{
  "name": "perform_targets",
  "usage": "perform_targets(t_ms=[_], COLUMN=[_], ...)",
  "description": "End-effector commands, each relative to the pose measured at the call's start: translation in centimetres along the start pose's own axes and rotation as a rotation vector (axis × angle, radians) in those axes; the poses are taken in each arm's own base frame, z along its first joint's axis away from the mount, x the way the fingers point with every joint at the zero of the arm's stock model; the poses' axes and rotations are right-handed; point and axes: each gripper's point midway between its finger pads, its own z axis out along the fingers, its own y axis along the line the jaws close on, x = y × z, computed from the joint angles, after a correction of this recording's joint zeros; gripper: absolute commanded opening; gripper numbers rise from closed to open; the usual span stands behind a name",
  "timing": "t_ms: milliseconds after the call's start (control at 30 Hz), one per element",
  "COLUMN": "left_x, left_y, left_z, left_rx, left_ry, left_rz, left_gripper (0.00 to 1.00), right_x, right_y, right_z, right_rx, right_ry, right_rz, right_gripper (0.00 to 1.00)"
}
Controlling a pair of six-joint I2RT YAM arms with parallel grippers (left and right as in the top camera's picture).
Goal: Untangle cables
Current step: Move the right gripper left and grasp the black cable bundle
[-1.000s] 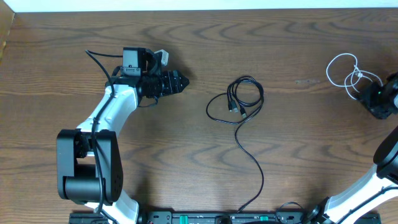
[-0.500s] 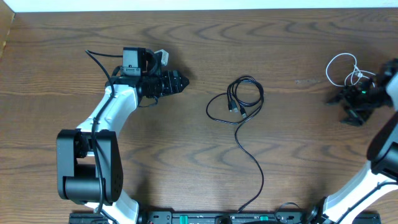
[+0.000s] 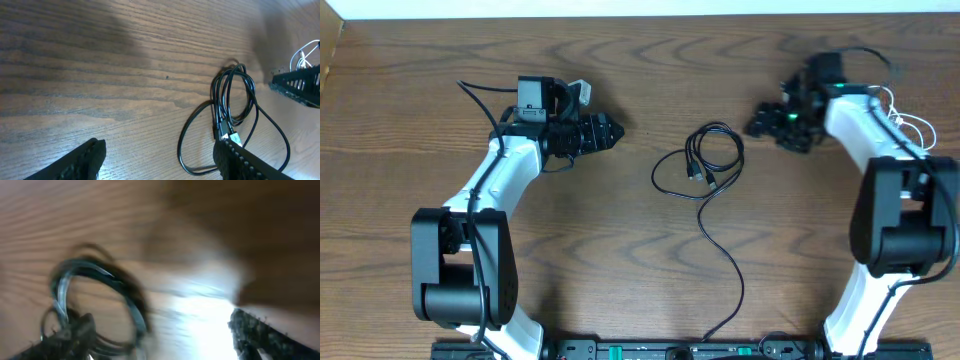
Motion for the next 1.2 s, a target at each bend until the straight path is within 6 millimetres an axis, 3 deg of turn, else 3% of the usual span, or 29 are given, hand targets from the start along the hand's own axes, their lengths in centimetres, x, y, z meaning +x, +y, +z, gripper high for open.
perform_targets(t_ms=[0,300,500,633,700,733,833,900,1167], left_x=[0.1,0.0,-0.2,-0.2,-0.2,-0.2,-0.2,-0.2,-0.2], left_y=[0.4,0.4,2.1,2.1,2.1,2.1,2.1,2.1,2.1], left_z=[0.2,0.2,0.1,0.1,0.1,0.1,0.1,0.1,0.1], left_rx=[-0.011,-0.011,-0.107,-0.107,-0.107,-0.107,-0.107,-0.107,-0.107], left_ry=[0.004,0.0,-0.016,-0.017,-0.018,-0.019,-0.019,-0.019,-0.019], left_rz=[0.011,0.013,0.007,-0.024,-0.049,-0.055,-0.054,-0.054,-0.054], left_gripper=[0.73,0.73,0.73,0.73,0.73,0.71,0.5,0.46,0.45], right_x=[1.0,5.0,5.9,3.3,2.5,2.1,2.1,2.0,2.0], right_y=[5.1,14.0,16.8,15.4,14.2,12.6,9.8,8.8,5.1], right_z=[1.7,4.2,4.2,2.0,1.6,1.4,1.2,1.3,0.9], right_rx=[-0.05,-0.12,-0.143,-0.113,-0.098,-0.075,-0.008,0.027,0.212], right_ry=[-0.001,0.001,-0.027,-0.098,-0.104,-0.088,-0.06,-0.053,-0.059], right_rz=[-0.132,-0.354,-0.423,-0.386,-0.356,-0.307,-0.255,-0.239,-0.216], right_gripper=[0.99,0.99,0.99,0.97,0.92,0.9,0.89,0.89,0.94])
